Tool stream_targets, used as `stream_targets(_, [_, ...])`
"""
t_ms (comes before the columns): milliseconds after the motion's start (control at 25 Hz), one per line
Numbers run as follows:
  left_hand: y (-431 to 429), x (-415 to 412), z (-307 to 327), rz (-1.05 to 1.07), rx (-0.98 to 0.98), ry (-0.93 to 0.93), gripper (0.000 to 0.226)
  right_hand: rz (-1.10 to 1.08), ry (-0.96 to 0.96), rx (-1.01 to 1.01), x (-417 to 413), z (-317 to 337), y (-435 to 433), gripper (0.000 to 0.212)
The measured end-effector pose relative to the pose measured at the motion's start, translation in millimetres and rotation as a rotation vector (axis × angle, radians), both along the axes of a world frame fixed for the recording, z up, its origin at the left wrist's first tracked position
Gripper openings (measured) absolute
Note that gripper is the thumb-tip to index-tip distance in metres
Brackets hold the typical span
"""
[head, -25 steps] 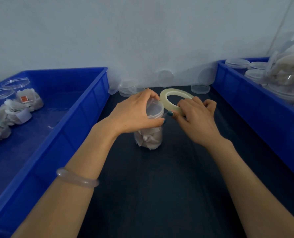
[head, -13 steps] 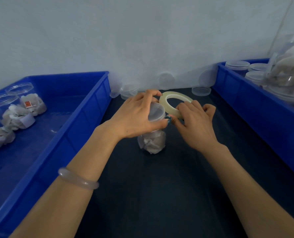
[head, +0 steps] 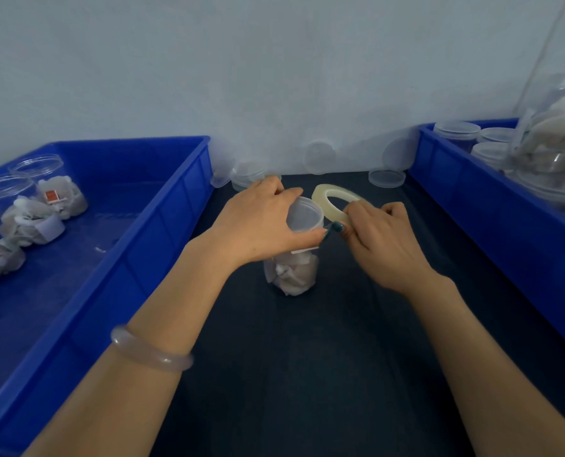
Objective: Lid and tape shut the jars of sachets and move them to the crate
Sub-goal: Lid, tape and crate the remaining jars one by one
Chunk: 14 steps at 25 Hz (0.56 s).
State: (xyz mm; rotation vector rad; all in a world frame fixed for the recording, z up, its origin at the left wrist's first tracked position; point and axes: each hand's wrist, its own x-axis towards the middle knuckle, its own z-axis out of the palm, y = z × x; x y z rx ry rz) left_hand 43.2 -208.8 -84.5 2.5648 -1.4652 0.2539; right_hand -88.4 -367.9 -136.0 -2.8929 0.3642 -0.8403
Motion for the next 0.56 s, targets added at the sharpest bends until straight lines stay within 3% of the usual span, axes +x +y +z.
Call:
stream_targets(240, [3.0,4.7,2.8,-0.082,-0.077,0.111,0.096,-0.114,-0.089,-0.068,-0.6,1.5,1.7,0.022])
stream_targets(560, [-1.0,10.4,5.1,-0.171,-0.07,0.308,0.098,-0.146,-0.128,-0.012,0.5,-0.1,4.0,0.047])
